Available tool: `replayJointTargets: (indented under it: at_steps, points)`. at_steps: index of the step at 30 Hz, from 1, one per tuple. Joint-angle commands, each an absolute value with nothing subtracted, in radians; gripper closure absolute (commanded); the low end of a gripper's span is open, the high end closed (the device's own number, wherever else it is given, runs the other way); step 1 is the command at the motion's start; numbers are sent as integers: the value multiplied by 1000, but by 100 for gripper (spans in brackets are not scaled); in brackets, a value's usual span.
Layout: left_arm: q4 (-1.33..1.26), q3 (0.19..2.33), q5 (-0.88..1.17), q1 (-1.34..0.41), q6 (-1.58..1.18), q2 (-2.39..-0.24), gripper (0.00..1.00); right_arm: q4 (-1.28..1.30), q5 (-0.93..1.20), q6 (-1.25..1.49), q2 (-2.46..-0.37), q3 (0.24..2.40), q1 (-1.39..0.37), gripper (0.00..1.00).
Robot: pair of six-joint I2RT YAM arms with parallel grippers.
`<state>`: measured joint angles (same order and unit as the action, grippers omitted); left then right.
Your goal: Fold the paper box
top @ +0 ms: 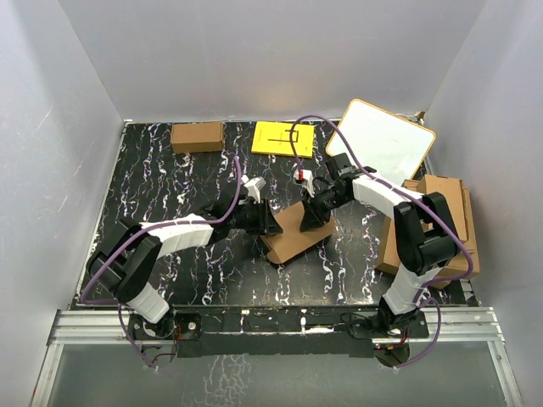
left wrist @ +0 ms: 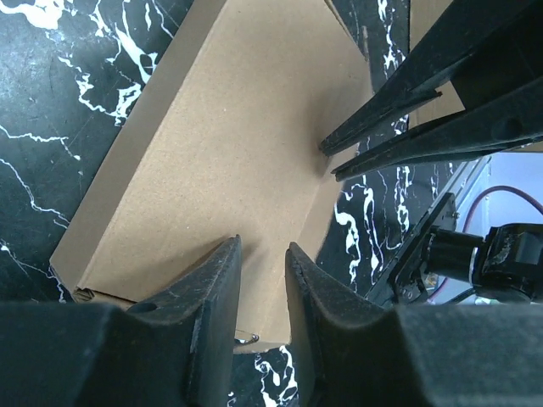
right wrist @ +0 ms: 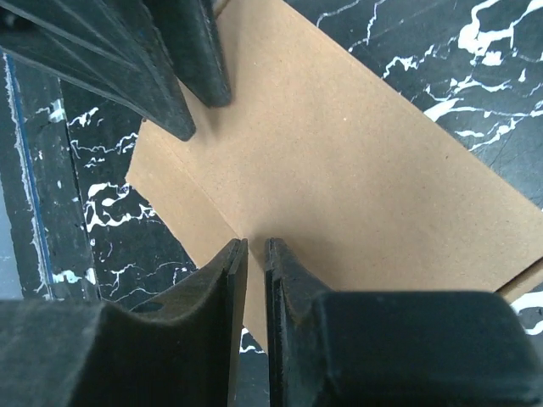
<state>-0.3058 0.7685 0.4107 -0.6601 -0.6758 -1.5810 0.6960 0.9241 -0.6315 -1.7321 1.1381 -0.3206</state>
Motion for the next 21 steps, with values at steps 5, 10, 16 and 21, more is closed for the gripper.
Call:
replayJointTargets:
  at_steps: [5, 10, 16, 21]
  points:
    - [-254, 778, 362, -664, -662, -1587, 73, 633, 896, -622, -1736, 1125, -323, 80]
    - [-220, 821, 352, -663, -648, -1559, 71, 658, 977, -654, -1722, 1129, -314, 78]
    - [-190, 851, 337, -663, -632, -1452, 66, 639, 1094, -655, -1651, 1102, -232, 76]
    - [-285, 756, 334, -663, -691, -1389, 65, 579, 1009, -606, -1684, 1069, -221, 76]
